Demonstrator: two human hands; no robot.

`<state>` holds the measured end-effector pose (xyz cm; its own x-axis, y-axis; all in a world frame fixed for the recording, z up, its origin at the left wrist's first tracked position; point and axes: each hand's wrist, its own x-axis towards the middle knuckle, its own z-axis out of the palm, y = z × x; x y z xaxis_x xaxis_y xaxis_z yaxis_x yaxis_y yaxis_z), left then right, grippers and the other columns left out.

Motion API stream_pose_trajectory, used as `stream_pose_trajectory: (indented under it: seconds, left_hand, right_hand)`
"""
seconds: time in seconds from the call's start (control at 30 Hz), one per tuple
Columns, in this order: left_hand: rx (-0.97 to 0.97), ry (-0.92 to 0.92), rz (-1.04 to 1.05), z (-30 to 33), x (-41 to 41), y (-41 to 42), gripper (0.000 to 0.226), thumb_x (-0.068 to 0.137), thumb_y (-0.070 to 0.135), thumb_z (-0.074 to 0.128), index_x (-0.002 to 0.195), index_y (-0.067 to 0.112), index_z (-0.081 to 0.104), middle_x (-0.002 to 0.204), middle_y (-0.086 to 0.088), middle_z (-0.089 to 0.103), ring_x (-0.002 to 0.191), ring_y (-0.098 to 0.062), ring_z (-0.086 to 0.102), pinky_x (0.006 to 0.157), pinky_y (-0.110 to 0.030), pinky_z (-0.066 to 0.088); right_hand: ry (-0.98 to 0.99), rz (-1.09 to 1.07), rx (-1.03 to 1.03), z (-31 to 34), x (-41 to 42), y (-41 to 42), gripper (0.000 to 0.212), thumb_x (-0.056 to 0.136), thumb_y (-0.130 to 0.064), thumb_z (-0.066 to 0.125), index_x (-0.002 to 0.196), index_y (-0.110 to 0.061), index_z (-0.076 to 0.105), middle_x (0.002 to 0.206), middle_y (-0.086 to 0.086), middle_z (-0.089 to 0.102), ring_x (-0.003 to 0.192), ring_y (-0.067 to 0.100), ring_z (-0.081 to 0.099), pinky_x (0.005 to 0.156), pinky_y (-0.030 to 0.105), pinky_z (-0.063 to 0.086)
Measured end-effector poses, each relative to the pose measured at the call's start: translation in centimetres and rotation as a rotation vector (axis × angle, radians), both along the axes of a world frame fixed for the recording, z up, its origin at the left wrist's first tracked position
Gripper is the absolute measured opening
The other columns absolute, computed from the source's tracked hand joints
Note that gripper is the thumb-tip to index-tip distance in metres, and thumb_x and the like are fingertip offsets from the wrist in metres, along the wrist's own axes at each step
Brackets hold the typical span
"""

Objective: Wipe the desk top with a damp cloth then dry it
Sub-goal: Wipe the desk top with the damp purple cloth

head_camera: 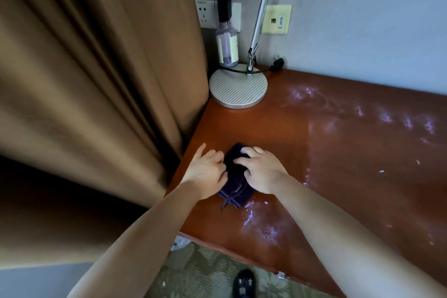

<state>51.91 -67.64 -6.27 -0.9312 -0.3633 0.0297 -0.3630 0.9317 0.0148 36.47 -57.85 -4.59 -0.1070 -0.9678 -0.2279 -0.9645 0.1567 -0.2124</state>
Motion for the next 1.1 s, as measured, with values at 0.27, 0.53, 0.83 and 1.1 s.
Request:
stream_pose_trajectory:
  seconds: [0.27, 0.53, 0.83, 1.1]
  left_hand:
    - [0.200, 0.054, 0.110, -3.5, -0.8, 0.0, 0.064, 0.094, 0.032, 0.008, 0.151, 0.005, 0.021, 0.158, -0.007, 0.019, 0.147, -0.020, 0.014, 0.119, -0.032, 0.005]
    - [0.032, -0.193, 0.153, -3.1, -0.1, 0.7, 0.079, 0.077, 0.044, -0.028, 0.148, 0.011, -0.019, 0.150, -0.003, -0.032, 0.142, -0.015, -0.028, 0.117, -0.035, -0.015]
    - [0.012, -0.247, 0.269, -2.6, 4.3, 4.8, 0.078, 0.078, 0.044, -0.028, 0.148, 0.011, -0.019, 0.153, -0.005, -0.028, 0.138, -0.016, -0.031, 0.116, -0.040, -0.017]
    - [0.072, -0.213, 0.385, -2.7, 4.2, 9.4, 0.074, 0.076, 0.045, -0.029, 0.141, 0.012, -0.026, 0.149, -0.004, -0.032, 0.136, -0.016, -0.033, 0.114, -0.038, -0.020]
  right_hand:
    - [0.002, 0.010, -0.006, -2.3, -0.9, -0.2, 0.060, 0.101, -0.016, 0.032, 0.154, -0.015, 0.003, 0.161, -0.004, -0.005, 0.148, 0.013, -0.002, 0.119, 0.027, 0.009]
    - [0.013, 0.076, 0.133, -2.1, -0.8, -0.2, 0.060, 0.103, -0.021, 0.024, 0.152, -0.011, -0.009, 0.159, 0.000, -0.019, 0.147, 0.013, -0.014, 0.120, 0.027, -0.002]
    - [0.065, 0.213, 0.140, -2.0, 2.7, 2.1, 0.062, 0.104, -0.029, 0.025, 0.152, -0.010, -0.008, 0.159, 0.003, -0.018, 0.147, 0.015, -0.012, 0.120, 0.030, 0.000]
    - [0.063, 0.250, 0.156, -1.9, 2.3, 4.8, 0.060, 0.104, -0.026, 0.023, 0.153, -0.015, -0.009, 0.159, -0.003, -0.019, 0.146, 0.010, -0.014, 0.119, 0.029, -0.007]
